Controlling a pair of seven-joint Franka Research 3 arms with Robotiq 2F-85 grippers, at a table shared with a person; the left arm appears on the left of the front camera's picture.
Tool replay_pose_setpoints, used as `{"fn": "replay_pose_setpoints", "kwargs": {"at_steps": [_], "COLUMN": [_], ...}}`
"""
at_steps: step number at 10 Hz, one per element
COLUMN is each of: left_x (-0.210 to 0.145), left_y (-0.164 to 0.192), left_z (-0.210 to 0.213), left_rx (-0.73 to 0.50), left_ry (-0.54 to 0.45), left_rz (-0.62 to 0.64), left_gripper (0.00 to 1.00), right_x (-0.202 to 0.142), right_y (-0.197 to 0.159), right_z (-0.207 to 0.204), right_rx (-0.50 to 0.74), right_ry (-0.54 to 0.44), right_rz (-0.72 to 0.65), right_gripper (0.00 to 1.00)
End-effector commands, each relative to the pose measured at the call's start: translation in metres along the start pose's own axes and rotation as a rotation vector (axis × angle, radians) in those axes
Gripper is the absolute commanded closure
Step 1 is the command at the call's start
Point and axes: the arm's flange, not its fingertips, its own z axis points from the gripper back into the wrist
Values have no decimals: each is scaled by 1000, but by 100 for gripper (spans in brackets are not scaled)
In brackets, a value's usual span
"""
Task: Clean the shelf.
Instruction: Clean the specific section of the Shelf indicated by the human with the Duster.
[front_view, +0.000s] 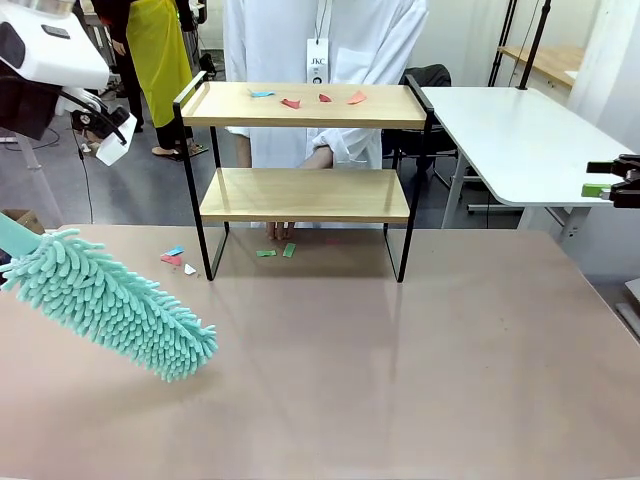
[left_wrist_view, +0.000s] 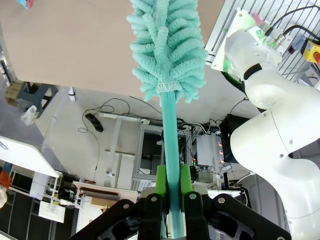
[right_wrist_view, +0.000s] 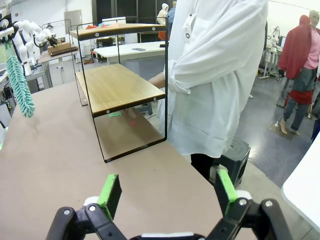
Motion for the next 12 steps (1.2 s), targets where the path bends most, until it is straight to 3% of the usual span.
{"fn": "replay_pose_setpoints", "kwargs": {"at_steps": [1, 9, 10, 12], "left_x": [-6, 0, -3, -3], "left_y": [-2, 0, 2, 1], "left_z": [0, 0, -2, -14], "left_rx": [-9, 0, -26, -74], "left_ry": [-11, 0, -147, -321], "left_rz": [-6, 0, -10, -11], "left_gripper": [87, 87, 87, 87], "right_x": [3, 3, 3, 3], "right_y": [1, 1, 1, 1], "right_z": [-1, -1, -1, -1], "right_rx": [-1, -1, -1, -1], "right_ry": [-3, -3, -3, -3], "right_rz": [4, 4, 4, 4], "right_gripper": [0, 0, 0, 0]}}
